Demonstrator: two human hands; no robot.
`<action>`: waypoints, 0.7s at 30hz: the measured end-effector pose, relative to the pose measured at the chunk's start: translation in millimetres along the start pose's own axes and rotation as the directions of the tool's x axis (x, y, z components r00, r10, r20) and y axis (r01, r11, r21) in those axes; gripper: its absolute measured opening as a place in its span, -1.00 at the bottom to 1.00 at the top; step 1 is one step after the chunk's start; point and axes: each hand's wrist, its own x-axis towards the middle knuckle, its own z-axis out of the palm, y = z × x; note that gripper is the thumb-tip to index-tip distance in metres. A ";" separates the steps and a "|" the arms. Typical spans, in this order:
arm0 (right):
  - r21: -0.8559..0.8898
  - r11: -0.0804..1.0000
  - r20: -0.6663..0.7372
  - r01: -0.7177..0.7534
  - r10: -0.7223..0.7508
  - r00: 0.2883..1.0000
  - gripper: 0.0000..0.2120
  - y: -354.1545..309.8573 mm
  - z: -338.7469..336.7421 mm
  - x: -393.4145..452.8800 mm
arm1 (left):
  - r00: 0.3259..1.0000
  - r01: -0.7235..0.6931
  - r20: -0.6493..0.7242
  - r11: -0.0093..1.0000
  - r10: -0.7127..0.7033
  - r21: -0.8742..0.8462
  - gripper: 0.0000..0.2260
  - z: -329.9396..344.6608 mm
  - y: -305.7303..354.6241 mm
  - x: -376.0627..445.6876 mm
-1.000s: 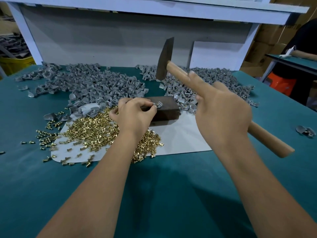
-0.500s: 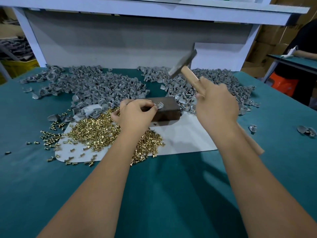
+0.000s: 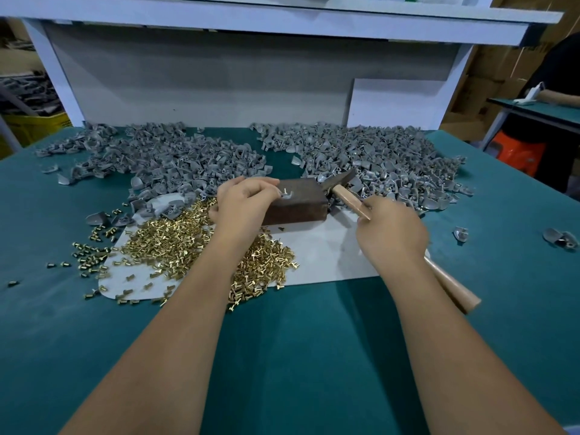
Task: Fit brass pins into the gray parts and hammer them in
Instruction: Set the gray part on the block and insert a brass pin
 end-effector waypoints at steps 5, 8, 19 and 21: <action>-0.016 1.000 0.000 0.025 -0.025 1.000 -0.80 1.4 2.1 -2.0 | 1.000 -0.007 0.009 1.000 0.007 -0.026 -0.88 -0.6 1.5 -1.2; -0.001 1.000 -0.001 0.007 -0.007 1.000 -0.85 0.5 3.4 -1.7 | 1.000 -0.006 0.013 0.999 0.007 -0.037 -0.87 -1.7 2.8 -1.8; 0.036 0.999 -0.180 -0.007 0.013 0.984 -0.86 -7.8 -20.4 -6.2 | 0.976 -0.034 -0.178 0.896 0.125 0.443 -0.78 2.7 -10.3 3.0; 0.079 0.991 -0.238 0.111 -0.089 0.967 -0.85 -13.0 -29.7 -12.4 | 0.970 -0.028 -0.203 0.892 0.133 0.451 -0.78 4.6 -11.6 3.8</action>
